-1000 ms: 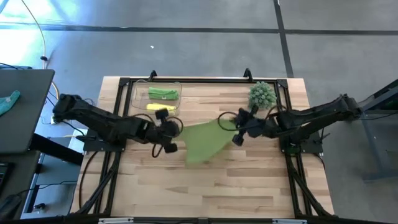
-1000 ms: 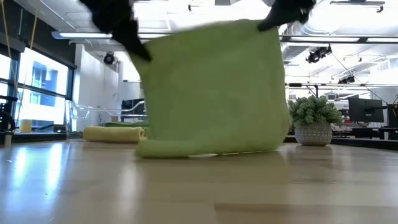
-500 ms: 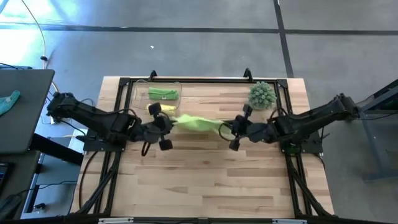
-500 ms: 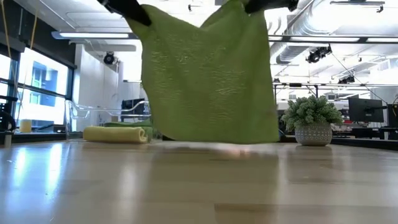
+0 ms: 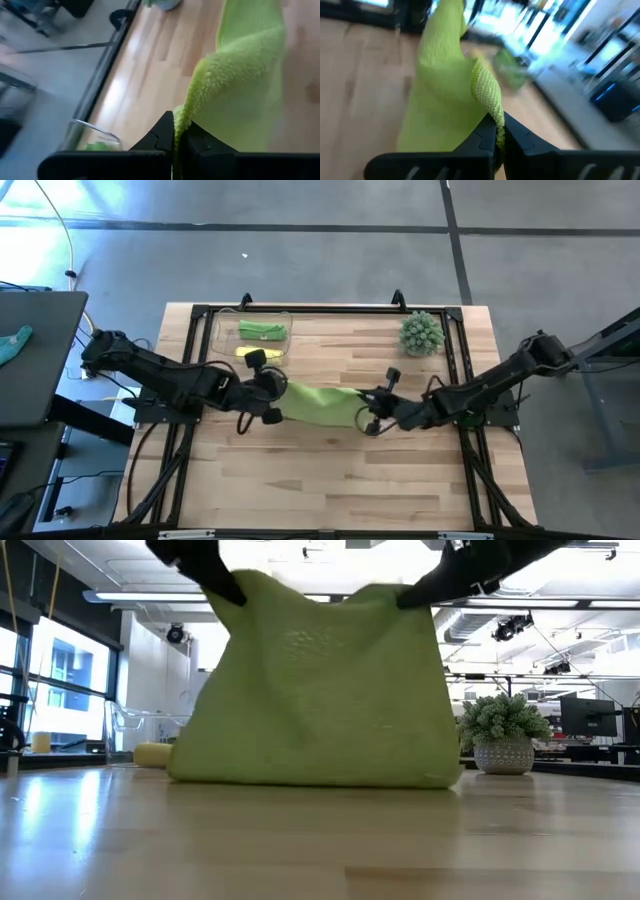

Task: Roll microfiber towels into tight, uniform cylinder then place into a basket
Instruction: Fold the light green microfiber cloth

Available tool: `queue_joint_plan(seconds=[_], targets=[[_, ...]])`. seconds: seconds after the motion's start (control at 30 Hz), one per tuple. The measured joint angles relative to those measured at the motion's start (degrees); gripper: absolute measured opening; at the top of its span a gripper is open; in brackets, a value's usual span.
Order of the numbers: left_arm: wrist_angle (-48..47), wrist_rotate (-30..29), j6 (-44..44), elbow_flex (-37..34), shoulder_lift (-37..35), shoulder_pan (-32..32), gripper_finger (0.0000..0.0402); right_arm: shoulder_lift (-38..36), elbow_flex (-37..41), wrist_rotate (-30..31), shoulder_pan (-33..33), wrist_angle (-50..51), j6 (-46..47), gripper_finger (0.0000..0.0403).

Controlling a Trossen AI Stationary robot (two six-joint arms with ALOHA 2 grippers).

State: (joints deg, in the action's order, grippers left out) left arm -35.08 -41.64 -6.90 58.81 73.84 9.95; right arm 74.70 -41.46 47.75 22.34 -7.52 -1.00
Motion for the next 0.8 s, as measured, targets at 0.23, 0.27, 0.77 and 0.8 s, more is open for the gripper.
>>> queue_joint_plan(seconds=[0.23,0.27,0.77,0.8], targets=[[9.59,-9.11,12.25,0.0,0.99,-9.04,0.0,-2.65,6.66,-2.43,-9.7,-13.53,-16.33,0.0],[11.1,-10.22,14.35,0.0,0.97,-10.03,0.0,-2.63,6.51,-3.38,-11.1,-13.37,-18.5,0.0],[-2.74,2.48,-3.21,-0.07,2.72,-2.05,0.0,-1.02,-0.7,-12.39,-6.11,6.46,10.17,0.0],[-3.05,3.69,-5.04,-0.05,4.0,-0.73,0.0,0.39,-0.64,-12.05,-4.59,7.59,13.64,0.0]])
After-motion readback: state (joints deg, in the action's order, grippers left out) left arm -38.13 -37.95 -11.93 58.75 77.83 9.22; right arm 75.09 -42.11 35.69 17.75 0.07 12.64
